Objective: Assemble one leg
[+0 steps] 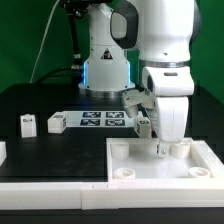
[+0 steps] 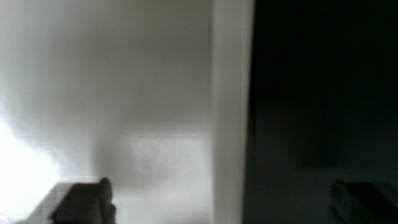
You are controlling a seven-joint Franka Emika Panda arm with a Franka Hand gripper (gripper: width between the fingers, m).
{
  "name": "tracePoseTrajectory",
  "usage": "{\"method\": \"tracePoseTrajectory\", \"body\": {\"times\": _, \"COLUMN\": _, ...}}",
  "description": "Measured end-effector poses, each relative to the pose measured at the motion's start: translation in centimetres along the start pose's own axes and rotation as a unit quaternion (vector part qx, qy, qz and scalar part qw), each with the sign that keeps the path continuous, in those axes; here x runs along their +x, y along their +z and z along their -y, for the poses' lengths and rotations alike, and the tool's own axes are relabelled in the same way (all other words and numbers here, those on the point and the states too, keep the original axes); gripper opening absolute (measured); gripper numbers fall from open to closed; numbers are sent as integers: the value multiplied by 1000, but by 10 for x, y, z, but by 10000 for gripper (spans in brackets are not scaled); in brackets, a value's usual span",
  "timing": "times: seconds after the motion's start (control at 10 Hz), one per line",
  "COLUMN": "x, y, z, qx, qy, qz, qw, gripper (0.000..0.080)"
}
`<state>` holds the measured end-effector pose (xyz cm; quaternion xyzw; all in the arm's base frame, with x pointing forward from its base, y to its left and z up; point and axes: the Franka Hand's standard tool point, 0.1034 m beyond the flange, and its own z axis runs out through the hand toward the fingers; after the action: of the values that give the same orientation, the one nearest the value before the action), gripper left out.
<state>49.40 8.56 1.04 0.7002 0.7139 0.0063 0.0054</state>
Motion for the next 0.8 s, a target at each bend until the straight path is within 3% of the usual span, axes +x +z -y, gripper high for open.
{"method": "tracePoseTrajectory", "body": {"times": 0.1, "x": 0, "y": 0, "z": 0, "qx": 0, "qy": 0, "qz": 0, "qw": 1000, "gripper": 637}}
{"method": "tracePoseTrajectory", "body": {"times": 0.3, "x": 0, "y": -2, "z": 0, "qx": -1, "qy": 4, "qz": 0, "qw": 1000, "gripper": 646}}
{"method": "tracePoseTrajectory", "body": {"times": 0.6, "x": 0, "y": -36, "z": 19, "qx": -16, "qy": 47, "qz": 7, "qw": 999, "gripper": 648}}
{"method": "tracePoseTrajectory", "body": {"times": 0.8, "x": 1, "y": -51, "z": 28, "qx": -22, "qy": 78, "qz": 10, "qw": 997, "gripper": 648}}
